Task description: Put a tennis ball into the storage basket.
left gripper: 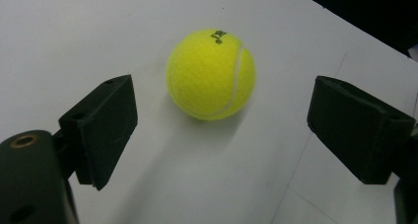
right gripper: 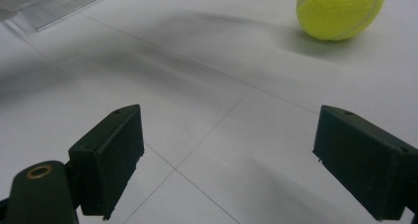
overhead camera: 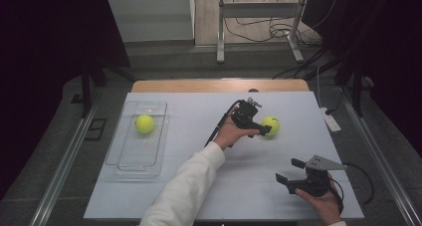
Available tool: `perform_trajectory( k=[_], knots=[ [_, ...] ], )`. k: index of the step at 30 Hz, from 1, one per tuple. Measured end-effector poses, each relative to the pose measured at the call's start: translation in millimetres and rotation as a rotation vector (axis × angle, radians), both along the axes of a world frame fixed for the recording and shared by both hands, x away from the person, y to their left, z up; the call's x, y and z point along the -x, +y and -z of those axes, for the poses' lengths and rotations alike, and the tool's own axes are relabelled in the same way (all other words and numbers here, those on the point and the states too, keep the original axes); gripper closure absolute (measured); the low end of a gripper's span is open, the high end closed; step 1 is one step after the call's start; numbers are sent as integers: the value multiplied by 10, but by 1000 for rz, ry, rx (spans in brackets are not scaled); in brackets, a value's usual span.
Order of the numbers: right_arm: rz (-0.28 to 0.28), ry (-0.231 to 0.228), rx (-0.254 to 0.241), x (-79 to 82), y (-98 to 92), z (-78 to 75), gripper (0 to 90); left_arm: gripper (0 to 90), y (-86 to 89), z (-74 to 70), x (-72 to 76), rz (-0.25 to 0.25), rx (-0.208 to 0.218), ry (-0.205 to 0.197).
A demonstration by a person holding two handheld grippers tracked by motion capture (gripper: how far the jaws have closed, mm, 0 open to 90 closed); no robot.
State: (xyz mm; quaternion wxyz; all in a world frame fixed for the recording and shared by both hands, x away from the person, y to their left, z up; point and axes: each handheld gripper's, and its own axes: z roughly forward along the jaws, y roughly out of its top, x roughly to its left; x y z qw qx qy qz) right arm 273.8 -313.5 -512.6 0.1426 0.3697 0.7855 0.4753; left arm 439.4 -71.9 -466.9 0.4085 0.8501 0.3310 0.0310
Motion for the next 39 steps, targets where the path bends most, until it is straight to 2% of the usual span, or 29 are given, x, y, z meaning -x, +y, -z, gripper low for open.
perform_trajectory(
  k=[39],
  knots=[
    [1, 2, -2, -10, -13, 5, 121, 128, -123, 128, -114, -1, -13, 30]
  ],
)
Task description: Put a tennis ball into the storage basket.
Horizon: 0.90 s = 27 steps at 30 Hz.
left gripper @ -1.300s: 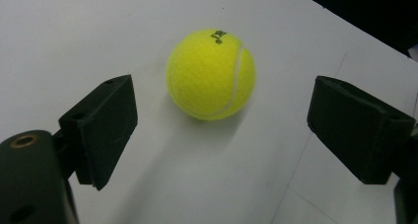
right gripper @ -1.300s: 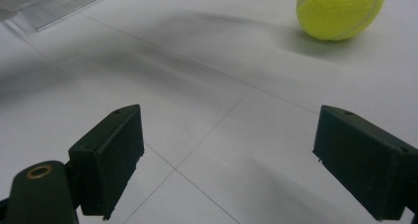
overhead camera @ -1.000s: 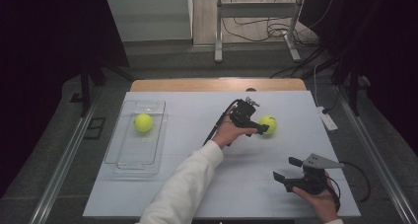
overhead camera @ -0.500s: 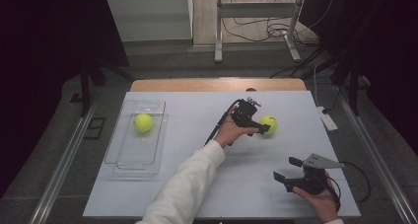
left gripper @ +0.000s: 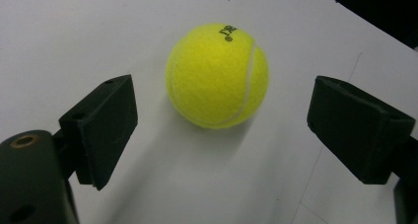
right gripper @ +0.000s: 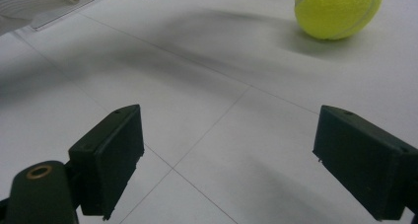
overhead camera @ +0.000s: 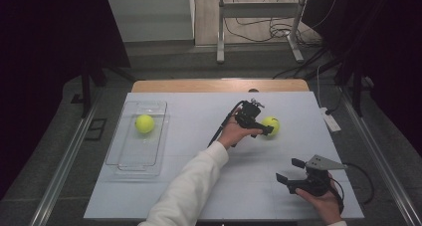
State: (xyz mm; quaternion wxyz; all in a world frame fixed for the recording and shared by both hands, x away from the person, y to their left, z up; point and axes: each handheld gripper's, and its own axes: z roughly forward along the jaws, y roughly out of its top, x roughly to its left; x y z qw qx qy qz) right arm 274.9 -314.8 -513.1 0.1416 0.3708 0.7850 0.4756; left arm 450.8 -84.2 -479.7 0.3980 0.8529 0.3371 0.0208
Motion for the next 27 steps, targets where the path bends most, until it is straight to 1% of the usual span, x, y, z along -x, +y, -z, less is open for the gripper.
perform_trajectory(
  k=[5, 11, 27],
  knots=[
    [2, 0, -2, 0, -6, -2, 121, 128, -13, 7, -11, -5, 2, 3],
    [1, 0, -3, 0, -8, -3, 121, 127, -38, 11, -30, -1, -4, 3],
    [0, -1, -4, -3, -16, -4, 121, 126, -90, 95, -75, -3, -14, 19]
  ],
)
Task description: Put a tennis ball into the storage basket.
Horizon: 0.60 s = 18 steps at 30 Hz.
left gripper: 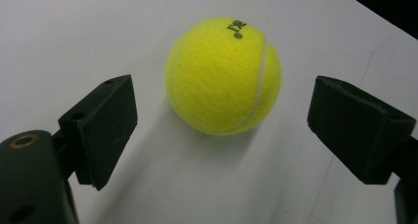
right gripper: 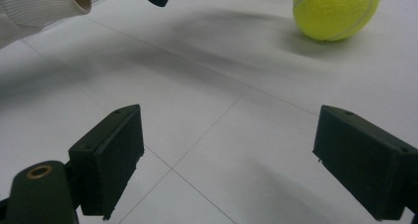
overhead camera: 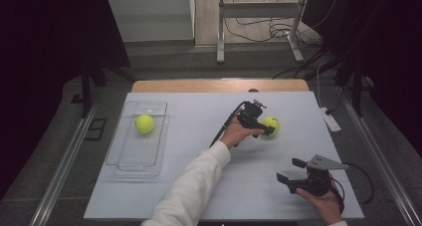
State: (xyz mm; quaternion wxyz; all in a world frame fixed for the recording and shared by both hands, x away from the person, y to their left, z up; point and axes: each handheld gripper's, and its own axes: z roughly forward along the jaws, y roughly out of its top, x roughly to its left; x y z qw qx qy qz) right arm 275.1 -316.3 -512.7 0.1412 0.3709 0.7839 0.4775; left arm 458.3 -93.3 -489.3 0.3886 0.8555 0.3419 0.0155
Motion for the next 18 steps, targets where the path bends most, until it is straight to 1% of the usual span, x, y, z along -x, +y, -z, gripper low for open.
perform_trajectory(
  k=[7, 18],
  knots=[
    [0, 1, 0, -1, -3, 1, 121, 127, -24, 31, -26, -6, 3, 5],
    [-1, 1, 2, -2, -10, 2, 121, 127, -68, 63, -59, -1, -4, 11]
  ],
)
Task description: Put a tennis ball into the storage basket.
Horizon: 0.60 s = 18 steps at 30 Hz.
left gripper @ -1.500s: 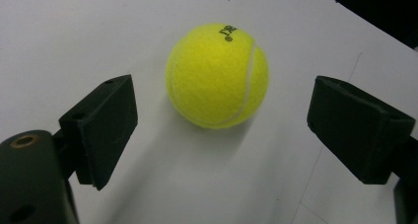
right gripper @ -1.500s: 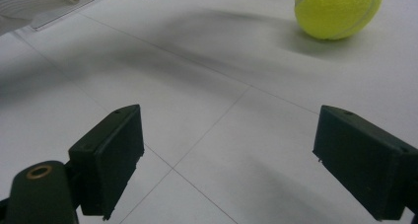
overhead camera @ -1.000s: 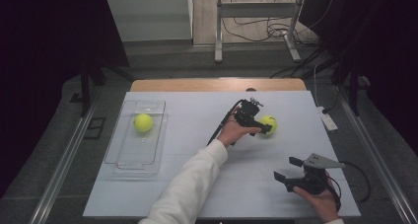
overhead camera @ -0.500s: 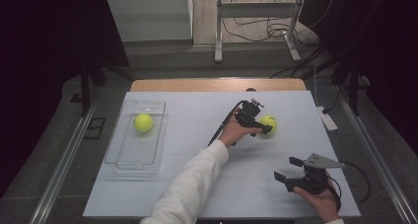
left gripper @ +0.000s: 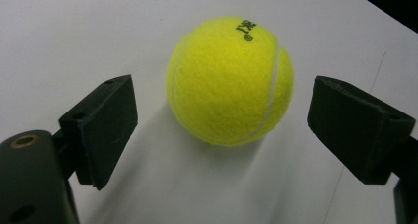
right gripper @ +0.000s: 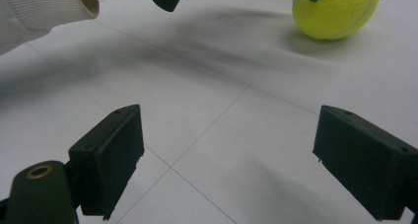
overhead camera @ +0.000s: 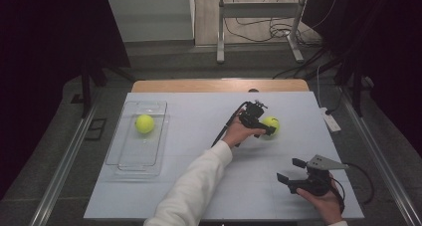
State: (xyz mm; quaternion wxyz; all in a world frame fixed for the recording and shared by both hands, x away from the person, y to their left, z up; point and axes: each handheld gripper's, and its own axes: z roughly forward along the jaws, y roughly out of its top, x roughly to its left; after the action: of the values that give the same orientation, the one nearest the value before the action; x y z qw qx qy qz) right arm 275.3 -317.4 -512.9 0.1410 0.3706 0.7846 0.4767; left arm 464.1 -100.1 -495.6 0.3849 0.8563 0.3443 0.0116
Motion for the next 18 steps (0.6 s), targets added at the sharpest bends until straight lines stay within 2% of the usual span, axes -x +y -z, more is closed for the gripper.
perform_trajectory(
  k=[18],
  knots=[
    [5, -1, -3, -1, -20, -1, 121, 129, -107, 44, -56, 2, -7, 3]
  ],
)
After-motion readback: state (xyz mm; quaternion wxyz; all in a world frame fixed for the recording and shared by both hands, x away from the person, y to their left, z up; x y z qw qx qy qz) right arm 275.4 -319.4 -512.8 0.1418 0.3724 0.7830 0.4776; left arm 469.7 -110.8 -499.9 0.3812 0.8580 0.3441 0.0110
